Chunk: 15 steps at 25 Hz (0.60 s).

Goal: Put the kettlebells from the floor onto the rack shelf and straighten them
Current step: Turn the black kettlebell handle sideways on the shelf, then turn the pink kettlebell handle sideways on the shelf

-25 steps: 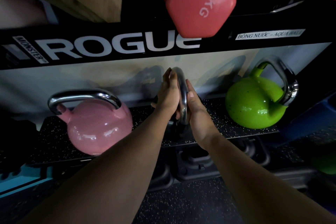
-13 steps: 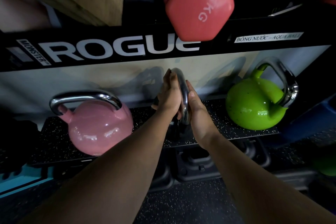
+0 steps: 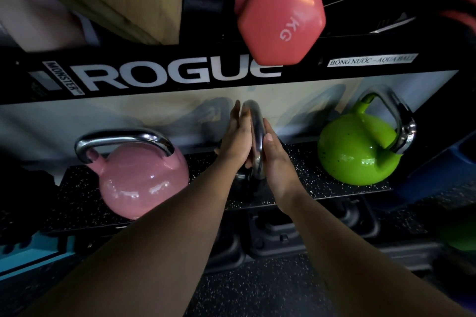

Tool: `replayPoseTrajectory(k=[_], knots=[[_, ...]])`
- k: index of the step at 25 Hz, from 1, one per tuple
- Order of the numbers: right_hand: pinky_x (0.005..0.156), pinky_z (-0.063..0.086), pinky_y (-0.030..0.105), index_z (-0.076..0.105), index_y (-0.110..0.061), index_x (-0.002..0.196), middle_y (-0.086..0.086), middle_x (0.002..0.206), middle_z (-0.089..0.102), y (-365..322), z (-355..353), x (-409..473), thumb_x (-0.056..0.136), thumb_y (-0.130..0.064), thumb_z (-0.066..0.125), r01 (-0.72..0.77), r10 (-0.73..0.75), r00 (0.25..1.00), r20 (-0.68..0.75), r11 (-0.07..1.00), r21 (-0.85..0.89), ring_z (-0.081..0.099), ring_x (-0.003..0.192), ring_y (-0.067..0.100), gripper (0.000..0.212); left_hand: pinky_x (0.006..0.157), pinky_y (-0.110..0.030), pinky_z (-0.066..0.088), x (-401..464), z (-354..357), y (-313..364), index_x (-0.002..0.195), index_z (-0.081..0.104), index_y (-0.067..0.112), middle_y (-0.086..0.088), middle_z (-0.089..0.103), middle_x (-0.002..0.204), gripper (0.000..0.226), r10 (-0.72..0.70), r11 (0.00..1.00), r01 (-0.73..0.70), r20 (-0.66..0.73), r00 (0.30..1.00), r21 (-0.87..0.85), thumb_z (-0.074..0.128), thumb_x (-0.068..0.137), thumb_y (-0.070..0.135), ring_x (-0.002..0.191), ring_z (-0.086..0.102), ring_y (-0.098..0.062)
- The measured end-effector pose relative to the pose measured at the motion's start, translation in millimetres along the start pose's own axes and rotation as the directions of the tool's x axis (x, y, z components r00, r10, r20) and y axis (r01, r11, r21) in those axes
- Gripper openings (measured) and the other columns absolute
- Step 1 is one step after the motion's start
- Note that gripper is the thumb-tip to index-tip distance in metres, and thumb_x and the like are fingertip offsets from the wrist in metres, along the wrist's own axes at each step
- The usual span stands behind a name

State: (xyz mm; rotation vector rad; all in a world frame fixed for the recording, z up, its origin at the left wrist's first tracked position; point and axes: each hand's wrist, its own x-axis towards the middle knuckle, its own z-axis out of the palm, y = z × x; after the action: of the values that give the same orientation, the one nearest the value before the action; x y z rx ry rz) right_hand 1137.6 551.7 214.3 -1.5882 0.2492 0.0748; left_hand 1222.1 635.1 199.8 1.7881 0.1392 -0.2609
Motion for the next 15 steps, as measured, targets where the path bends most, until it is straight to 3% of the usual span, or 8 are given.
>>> replayPoseTrajectory(k=[2,3,5,6,8,12,15], knots=[[0.111,0.034,0.035,0.042,-0.037,0.145,-0.003,0.146,0.049,-9,4,0,0.104,-0.035,0.036,-0.006,0.001,0.994,-0.111,0.999,-0.048,0.044,0.13,0.013,0.042,0.111,-0.039,0.031,-12,-11,-2,0.148,0.031,0.037,-0.003,0.046,0.151,0.057,0.089,0.994,-0.087,-0.035,0.995,0.059,0.029,0.098,0.062,0.136,0.045,-0.027],[0.113,0.032,0.037,0.046,-0.031,0.143,0.003,0.142,0.049,-14,7,-1,0.102,-0.027,0.041,0.02,-0.056,0.976,-0.209,0.985,-0.169,0.042,0.131,0.019,0.042,0.103,-0.03,0.033,-21,-20,-5,0.146,0.037,0.035,0.0,0.049,0.149,0.052,0.142,0.987,-0.136,-0.067,0.988,0.085,0.034,0.099,0.057,0.134,0.047,-0.021],[0.107,0.036,0.038,0.053,-0.021,0.137,0.011,0.13,0.049,-26,20,-7,0.094,-0.011,0.05,0.127,-0.322,0.893,-0.314,0.85,-0.511,0.04,0.122,0.027,0.044,0.093,-0.025,0.042,-39,-44,-12,0.135,0.054,0.029,0.002,0.064,0.131,0.04,0.251,0.958,-0.221,-0.159,0.955,0.185,0.045,0.1,0.045,0.12,0.059,-0.015],[0.102,0.04,0.039,0.057,-0.018,0.133,0.014,0.125,0.05,-32,31,-10,0.09,-0.006,0.053,0.209,-0.448,0.856,-0.258,0.757,-0.619,0.041,0.118,0.029,0.045,0.088,-0.028,0.049,-47,-57,-16,0.126,0.062,0.028,0.003,0.071,0.119,0.033,0.307,0.934,-0.253,-0.204,0.93,0.25,0.048,0.099,0.041,0.11,0.065,-0.015],[0.096,0.045,0.044,0.06,-0.015,0.127,0.017,0.123,0.052,-43,57,-13,0.086,-0.005,0.055,0.343,-0.556,0.826,-0.086,0.62,-0.706,0.044,0.116,0.033,0.042,0.079,-0.033,0.055,-64,-89,-23,0.111,0.069,0.026,0.005,0.076,0.1,0.026,0.4,0.893,-0.302,-0.278,0.873,0.334,0.051,0.097,0.037,0.093,0.069,-0.014],[0.097,0.045,0.044,0.058,-0.014,0.13,0.019,0.126,0.055,-47,120,-9,0.088,-0.014,0.059,0.381,-0.419,0.902,0.108,0.65,-0.658,0.051,0.116,0.039,0.041,0.064,-0.029,0.047,-83,-158,-38,0.09,0.066,0.025,0.009,0.07,0.083,0.02,0.437,0.88,-0.219,-0.537,0.722,0.421,0.053,0.092,0.039,0.077,0.065,-0.012],[0.099,0.046,0.045,0.052,-0.017,0.134,0.017,0.129,0.052,-37,163,-3,0.091,-0.033,0.061,0.312,-0.284,0.947,0.152,0.697,-0.646,0.05,0.119,0.037,0.046,0.072,-0.03,0.044,-86,-204,-55,0.103,0.056,0.018,-0.002,0.059,0.109,0.03,0.305,0.942,-0.093,-0.706,0.64,0.323,0.059,0.09,0.044,0.097,0.06,-0.024]])
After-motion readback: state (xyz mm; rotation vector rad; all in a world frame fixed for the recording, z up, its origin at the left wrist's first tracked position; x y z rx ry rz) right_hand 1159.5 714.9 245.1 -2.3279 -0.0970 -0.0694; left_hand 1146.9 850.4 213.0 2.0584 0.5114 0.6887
